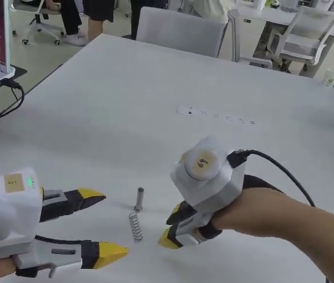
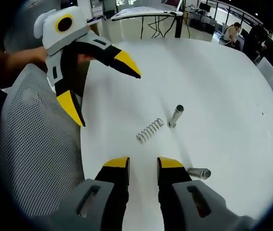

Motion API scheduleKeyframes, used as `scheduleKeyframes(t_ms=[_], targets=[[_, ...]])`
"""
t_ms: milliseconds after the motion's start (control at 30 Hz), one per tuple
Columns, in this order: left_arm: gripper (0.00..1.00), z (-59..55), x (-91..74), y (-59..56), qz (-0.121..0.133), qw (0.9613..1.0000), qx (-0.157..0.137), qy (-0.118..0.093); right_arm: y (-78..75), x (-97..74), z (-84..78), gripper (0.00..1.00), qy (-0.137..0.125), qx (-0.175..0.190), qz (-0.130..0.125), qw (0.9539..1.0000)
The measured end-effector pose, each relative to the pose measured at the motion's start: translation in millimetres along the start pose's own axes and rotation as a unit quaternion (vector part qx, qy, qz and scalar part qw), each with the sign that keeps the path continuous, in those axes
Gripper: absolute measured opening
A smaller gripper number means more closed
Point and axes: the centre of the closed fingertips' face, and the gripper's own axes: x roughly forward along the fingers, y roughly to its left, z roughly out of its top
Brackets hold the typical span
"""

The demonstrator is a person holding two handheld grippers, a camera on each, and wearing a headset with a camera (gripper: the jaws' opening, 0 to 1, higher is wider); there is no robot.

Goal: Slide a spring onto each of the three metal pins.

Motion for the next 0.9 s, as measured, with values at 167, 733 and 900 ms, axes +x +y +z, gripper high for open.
scheduleKeyframes(t_ms=[167, 733, 900], targets=[[0.55, 0.1, -0.4, -0.1, 0.001, 1.0, -0.001, -0.001, 3.5, 13.8, 9.7, 0.21, -0.007, 0.007, -0.003, 0.9999], [0.54, 0.5, -5.5, 4.8, 0.008, 1.0, 0.0, -0.001, -0.3, 45.0, 16.6, 0.21, -0.006, 0.046, -0.028, 0.9985], [0.53, 1.1, -6.8, 5.1, 0.009, 1.0, 0.0, -0.003, -2.7, 46.5, 17.4, 0.2, -0.009, 0.054, -0.031, 0.998]])
